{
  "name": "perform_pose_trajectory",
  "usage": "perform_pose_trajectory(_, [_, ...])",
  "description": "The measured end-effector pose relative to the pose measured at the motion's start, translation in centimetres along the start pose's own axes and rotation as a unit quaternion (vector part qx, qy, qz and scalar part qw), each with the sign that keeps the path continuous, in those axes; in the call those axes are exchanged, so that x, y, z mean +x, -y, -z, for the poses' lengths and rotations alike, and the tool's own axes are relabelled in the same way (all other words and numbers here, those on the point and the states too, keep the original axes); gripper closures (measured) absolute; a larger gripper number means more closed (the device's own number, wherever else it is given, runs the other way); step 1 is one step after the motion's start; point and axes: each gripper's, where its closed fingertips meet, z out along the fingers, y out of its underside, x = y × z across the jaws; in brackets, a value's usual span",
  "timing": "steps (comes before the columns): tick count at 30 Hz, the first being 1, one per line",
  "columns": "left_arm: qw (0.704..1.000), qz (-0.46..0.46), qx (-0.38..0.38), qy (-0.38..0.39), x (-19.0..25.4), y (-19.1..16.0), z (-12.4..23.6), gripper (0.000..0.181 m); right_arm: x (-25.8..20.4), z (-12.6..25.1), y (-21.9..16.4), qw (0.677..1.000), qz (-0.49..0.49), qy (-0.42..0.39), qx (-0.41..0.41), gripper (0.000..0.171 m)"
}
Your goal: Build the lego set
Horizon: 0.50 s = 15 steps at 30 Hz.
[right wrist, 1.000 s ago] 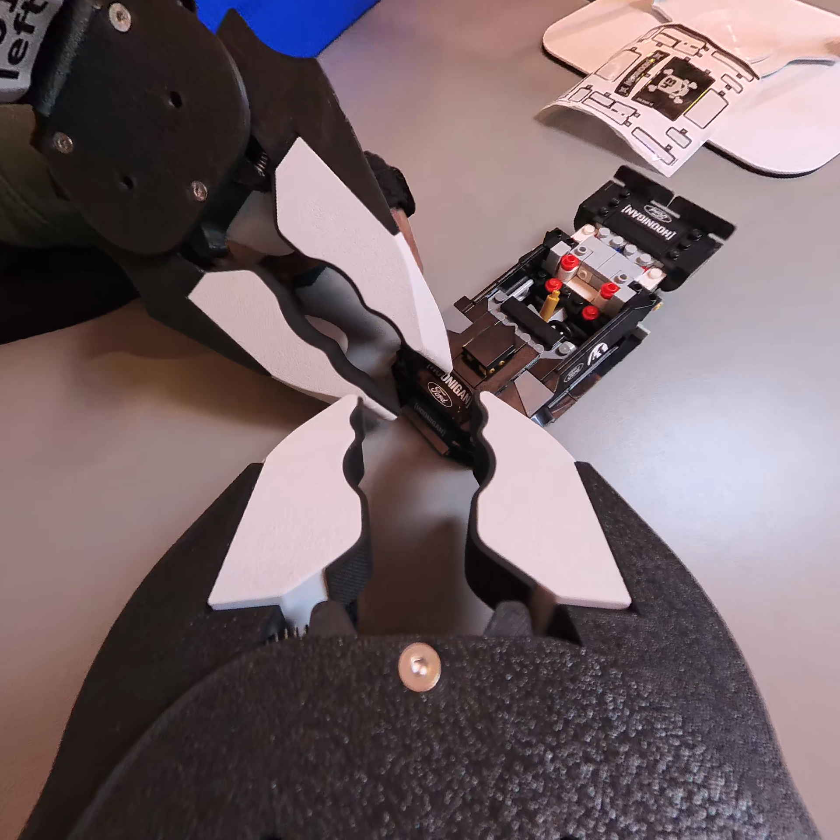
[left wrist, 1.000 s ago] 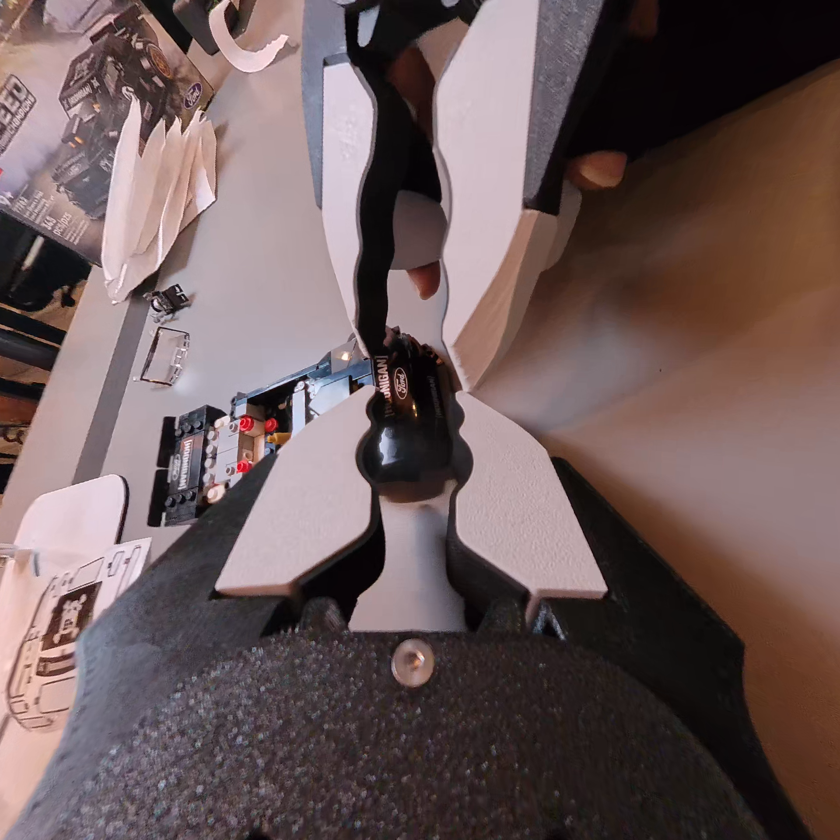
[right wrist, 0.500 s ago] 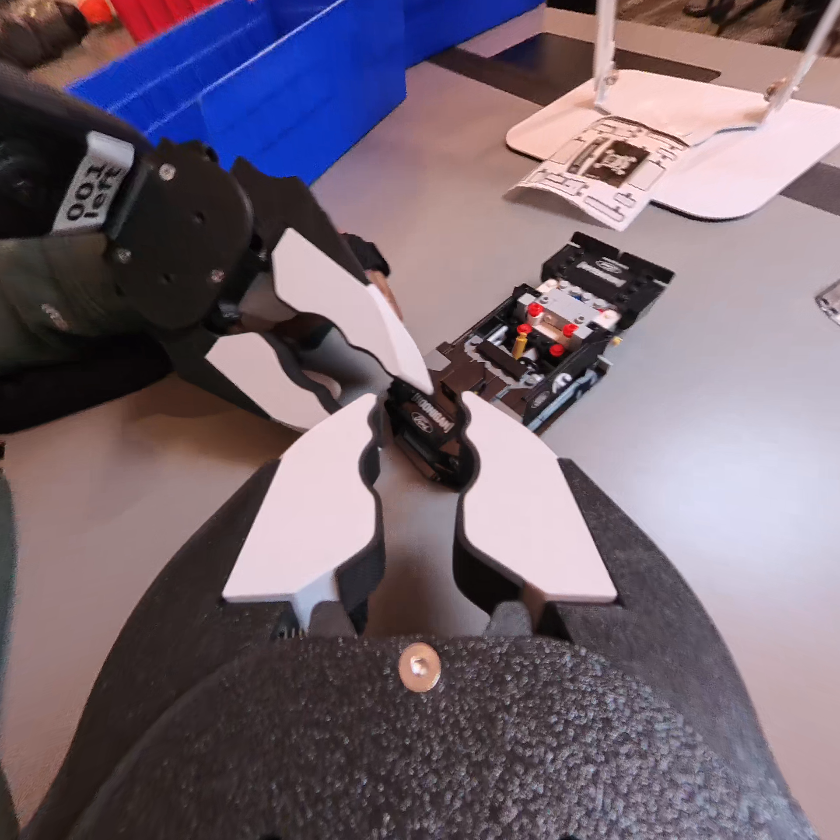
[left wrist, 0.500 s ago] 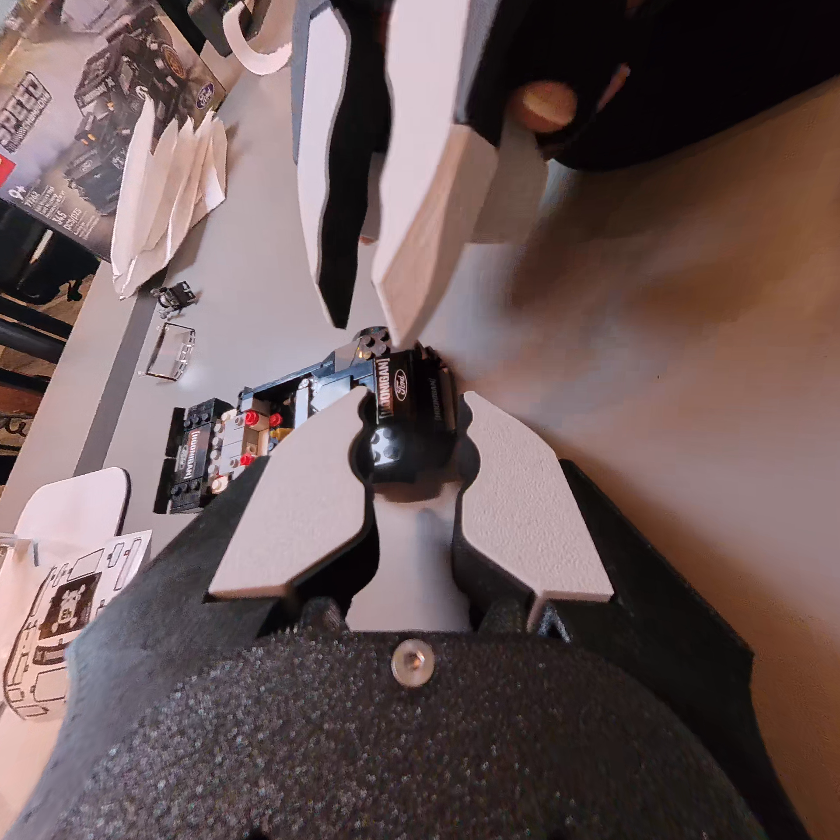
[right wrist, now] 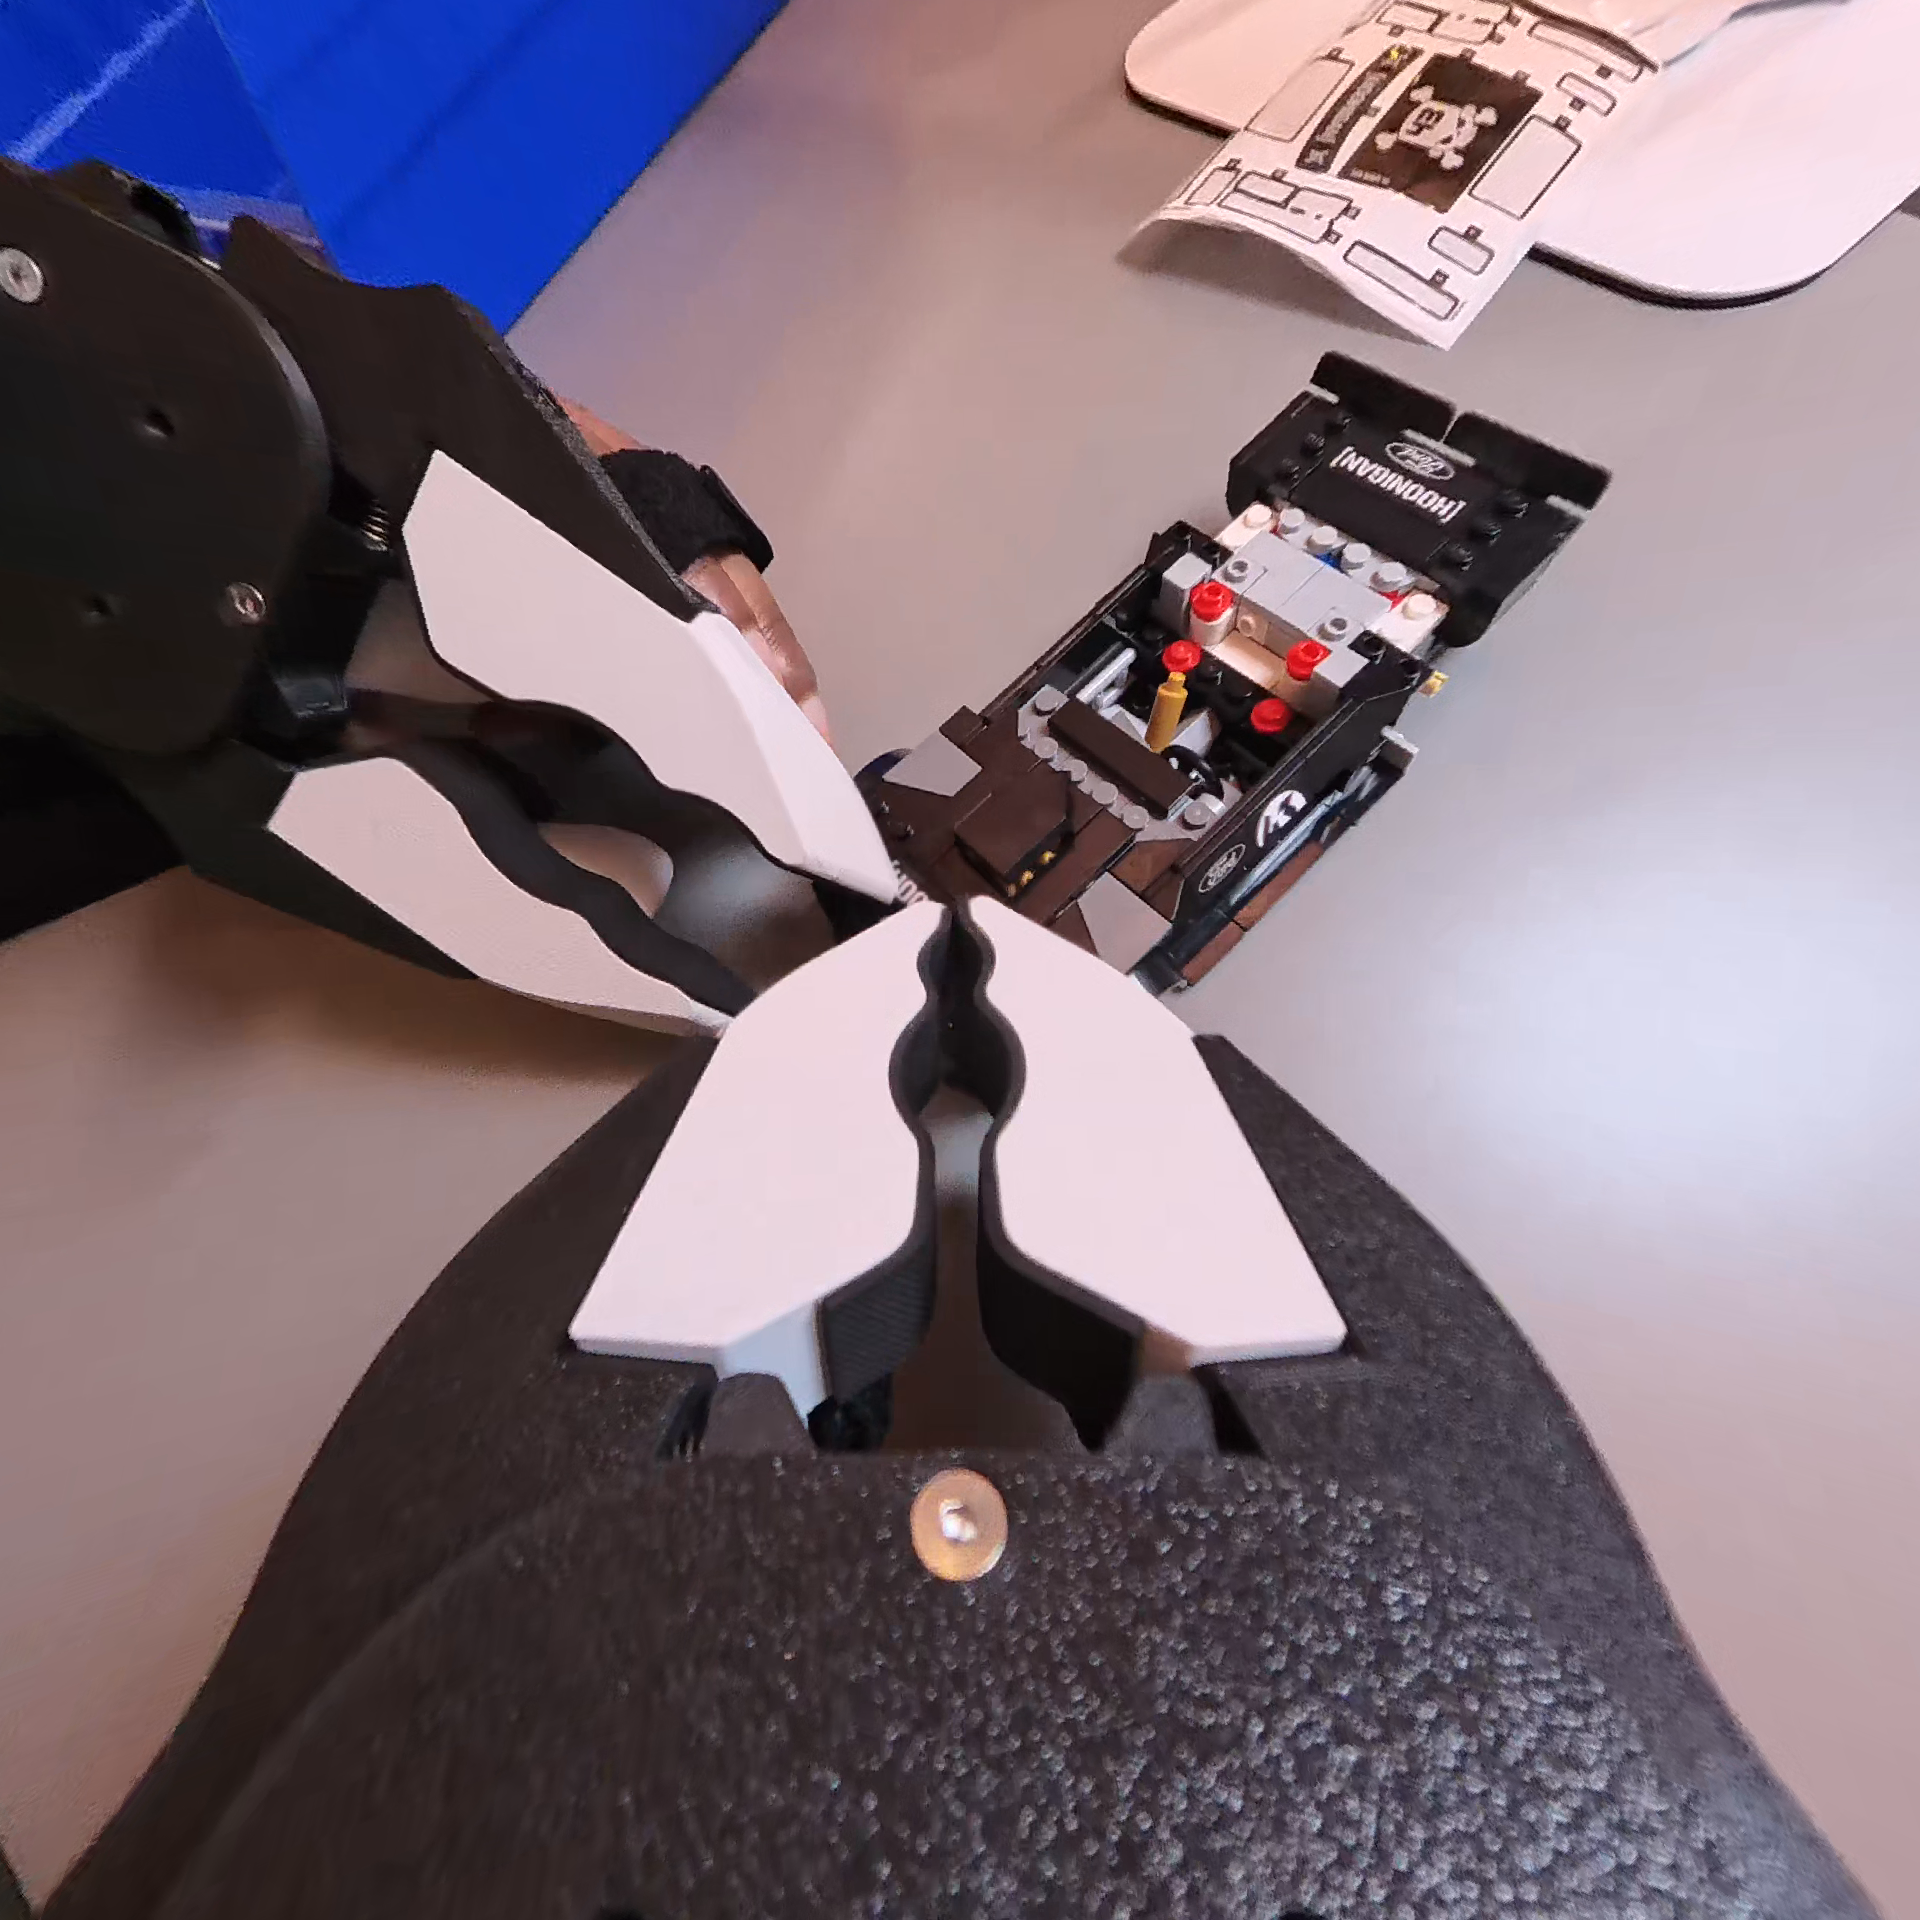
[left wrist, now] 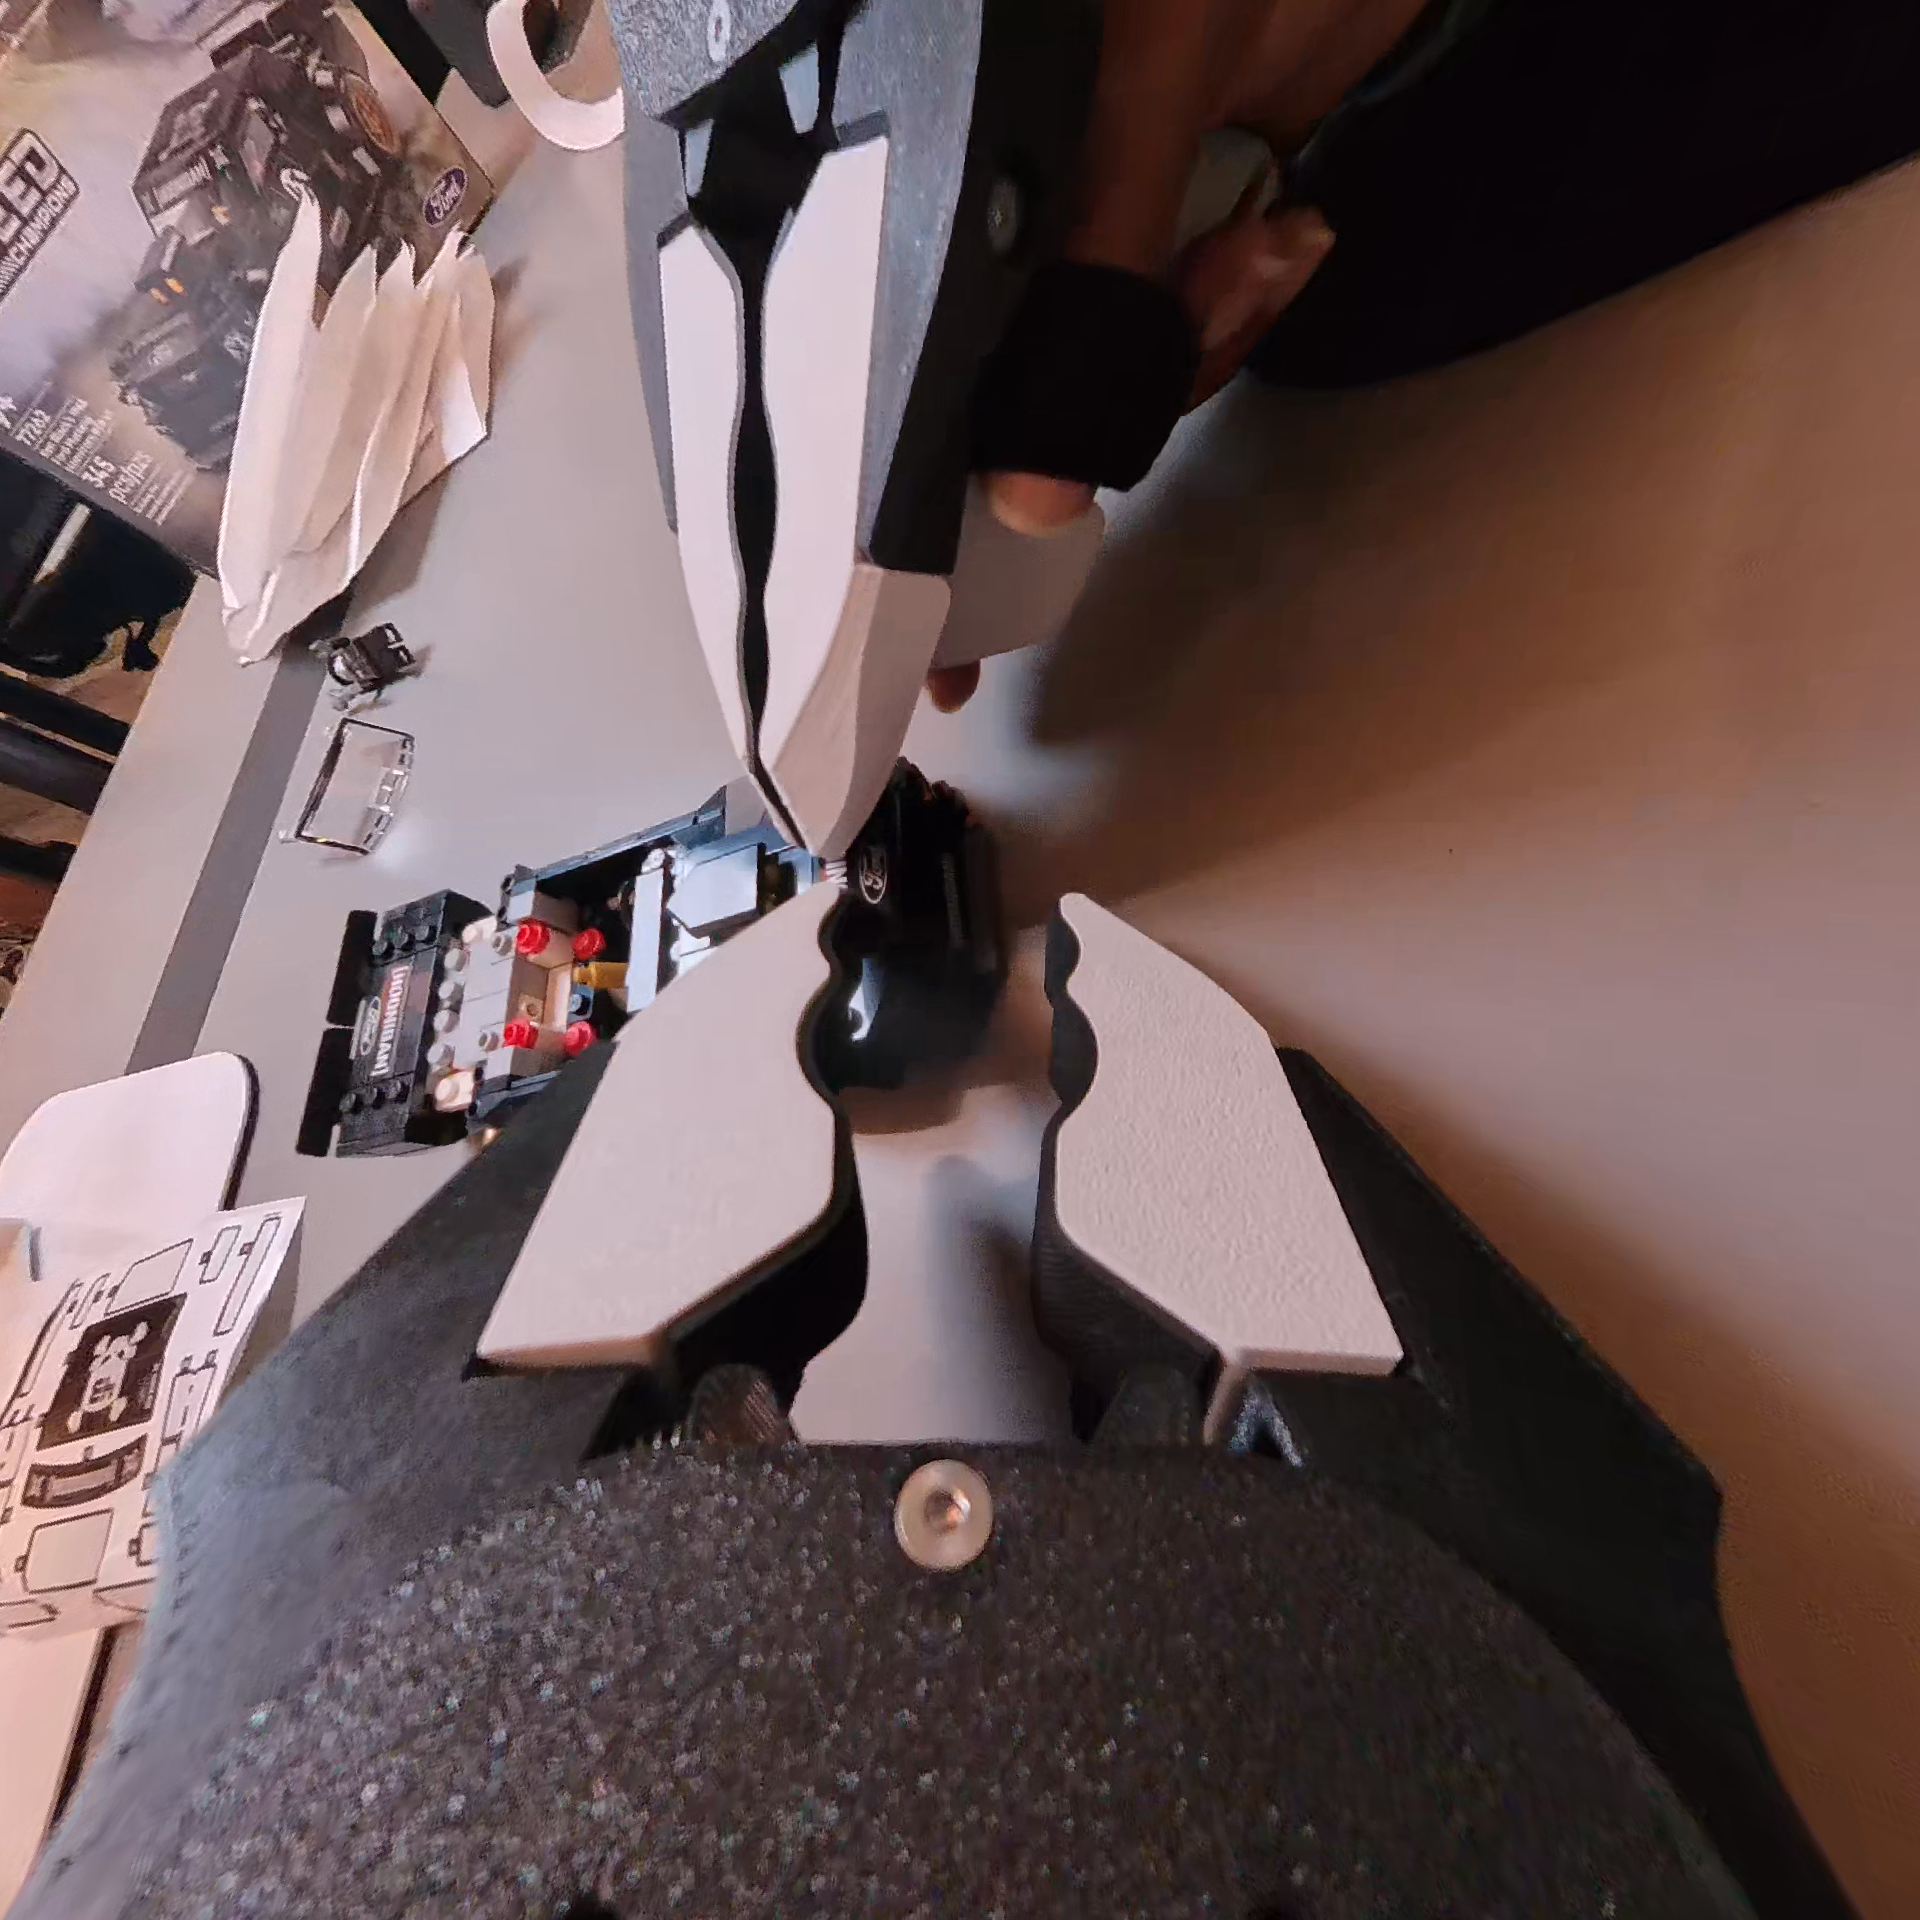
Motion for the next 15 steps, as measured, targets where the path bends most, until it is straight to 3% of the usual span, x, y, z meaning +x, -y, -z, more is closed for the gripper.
perform_pose_trajectory(15, [0.997,0.067,0.039,-0.003,-0.8,1.1,0.7,0.145,0.6,1.0,0.6,0.998,-0.046,0.019,0.024,0.171])
